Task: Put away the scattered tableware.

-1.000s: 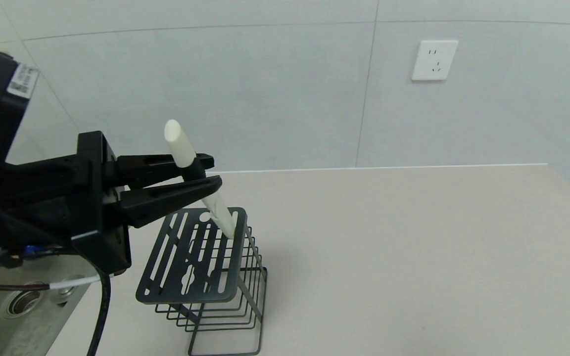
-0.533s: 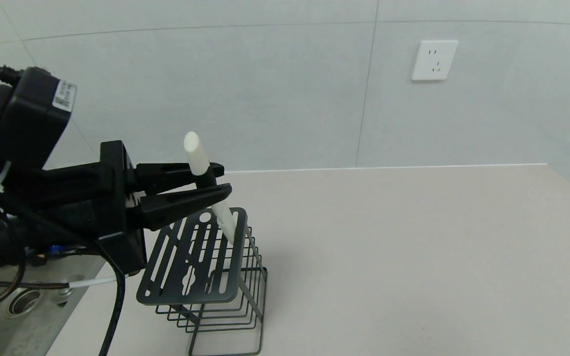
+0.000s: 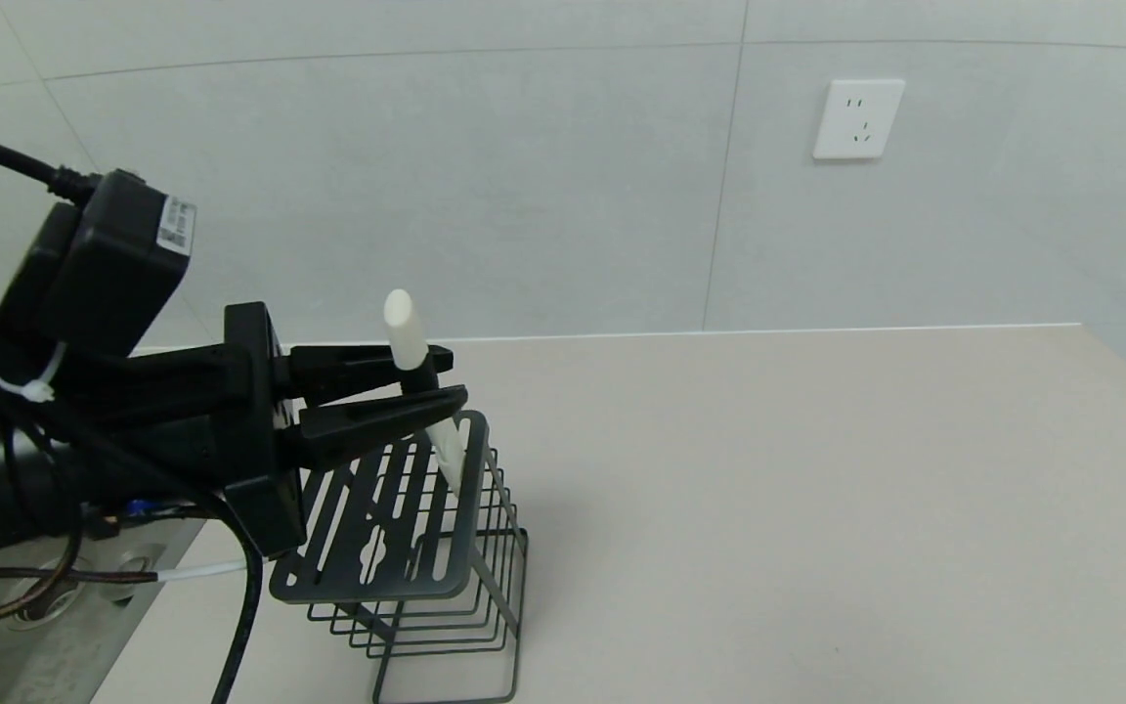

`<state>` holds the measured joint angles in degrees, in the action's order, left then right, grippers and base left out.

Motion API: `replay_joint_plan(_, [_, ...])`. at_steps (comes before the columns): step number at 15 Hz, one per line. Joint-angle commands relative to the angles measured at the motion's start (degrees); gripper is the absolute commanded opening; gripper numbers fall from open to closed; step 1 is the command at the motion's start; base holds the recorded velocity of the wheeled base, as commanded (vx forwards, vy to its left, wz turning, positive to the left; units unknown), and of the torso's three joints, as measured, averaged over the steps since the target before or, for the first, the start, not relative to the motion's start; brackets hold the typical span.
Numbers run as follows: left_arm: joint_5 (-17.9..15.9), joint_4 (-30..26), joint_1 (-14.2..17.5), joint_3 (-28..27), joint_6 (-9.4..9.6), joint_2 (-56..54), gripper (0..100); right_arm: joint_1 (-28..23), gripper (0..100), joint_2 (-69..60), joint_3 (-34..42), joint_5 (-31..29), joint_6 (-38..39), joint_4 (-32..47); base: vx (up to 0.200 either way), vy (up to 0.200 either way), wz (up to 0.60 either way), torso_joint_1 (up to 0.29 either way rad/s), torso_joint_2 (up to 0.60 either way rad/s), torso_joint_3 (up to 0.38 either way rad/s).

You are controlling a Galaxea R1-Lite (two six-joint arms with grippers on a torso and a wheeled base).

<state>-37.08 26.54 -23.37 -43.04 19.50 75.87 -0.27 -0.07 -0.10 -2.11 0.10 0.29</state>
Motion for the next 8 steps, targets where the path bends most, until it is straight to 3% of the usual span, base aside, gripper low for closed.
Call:
replay_joint_plan(1, [-0.01,0.09,-0.01,0.59,0.01,0.94,0,0.0,0,0.07,0.01,0.0,-0.01,-0.03,0.0,0.0,0.0,0.0,0.0,0.0])
replay_joint_plan(8, [0.7,0.44,-0.01,1.82,0.09,2.26,0,0.0,0,0.07,0.01,0.0,-0.01,-0.03,0.0,0.0,0.0,0.0,0.0,0.0])
